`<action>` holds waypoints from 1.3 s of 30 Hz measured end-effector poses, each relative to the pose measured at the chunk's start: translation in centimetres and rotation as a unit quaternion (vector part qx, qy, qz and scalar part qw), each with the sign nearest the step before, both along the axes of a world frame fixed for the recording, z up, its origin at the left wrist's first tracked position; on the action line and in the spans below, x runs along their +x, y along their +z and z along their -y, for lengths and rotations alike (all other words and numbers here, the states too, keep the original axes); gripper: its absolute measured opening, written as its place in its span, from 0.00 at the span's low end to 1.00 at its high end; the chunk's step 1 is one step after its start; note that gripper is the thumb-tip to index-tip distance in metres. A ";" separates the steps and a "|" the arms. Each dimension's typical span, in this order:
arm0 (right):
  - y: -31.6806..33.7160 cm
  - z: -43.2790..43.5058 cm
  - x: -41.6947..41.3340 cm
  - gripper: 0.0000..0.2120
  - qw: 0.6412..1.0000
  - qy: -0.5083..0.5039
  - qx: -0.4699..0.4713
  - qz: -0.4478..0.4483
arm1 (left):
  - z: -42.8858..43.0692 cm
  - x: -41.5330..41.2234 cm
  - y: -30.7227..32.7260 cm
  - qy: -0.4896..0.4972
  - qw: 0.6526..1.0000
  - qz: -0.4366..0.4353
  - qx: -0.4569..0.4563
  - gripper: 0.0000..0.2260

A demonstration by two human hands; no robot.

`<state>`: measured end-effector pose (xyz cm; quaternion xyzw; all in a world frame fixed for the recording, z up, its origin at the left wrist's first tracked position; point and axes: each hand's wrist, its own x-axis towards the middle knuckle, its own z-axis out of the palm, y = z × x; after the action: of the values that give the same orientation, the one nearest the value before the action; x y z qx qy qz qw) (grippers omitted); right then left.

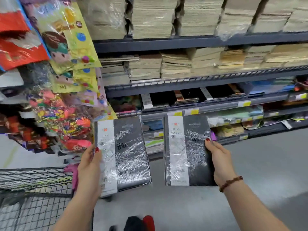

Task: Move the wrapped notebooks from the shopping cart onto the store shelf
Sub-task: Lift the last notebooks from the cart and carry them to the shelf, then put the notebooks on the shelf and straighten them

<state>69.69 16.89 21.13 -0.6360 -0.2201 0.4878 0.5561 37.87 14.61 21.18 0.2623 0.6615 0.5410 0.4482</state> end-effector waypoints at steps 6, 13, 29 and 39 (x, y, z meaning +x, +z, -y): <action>-2.0 -8.0 -0.2 0.03 0.997 0.065 -0.029 -0.010 | -3.0 1.6 -2.6 0.047 0.998 0.025 -0.027 0.15; -6.3 -17.8 0.5 0.05 0.987 0.149 -0.057 -0.032 | -6.4 6.0 -7.3 0.163 0.986 0.029 -0.016 0.11; -13.5 -29.8 -0.6 0.17 0.970 0.240 -0.006 0.043 | -11.1 10.3 -13.9 0.276 0.959 0.060 -0.030 0.13; -12.8 -25.9 1.3 0.46 0.877 0.449 0.131 0.108 | -10.8 10.5 -17.0 0.269 0.961 0.041 -0.048 0.10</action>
<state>71.03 42.82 8.28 -0.4388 -0.6027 0.5798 0.3287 48.35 25.43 4.16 0.0305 0.7139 0.6199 0.3243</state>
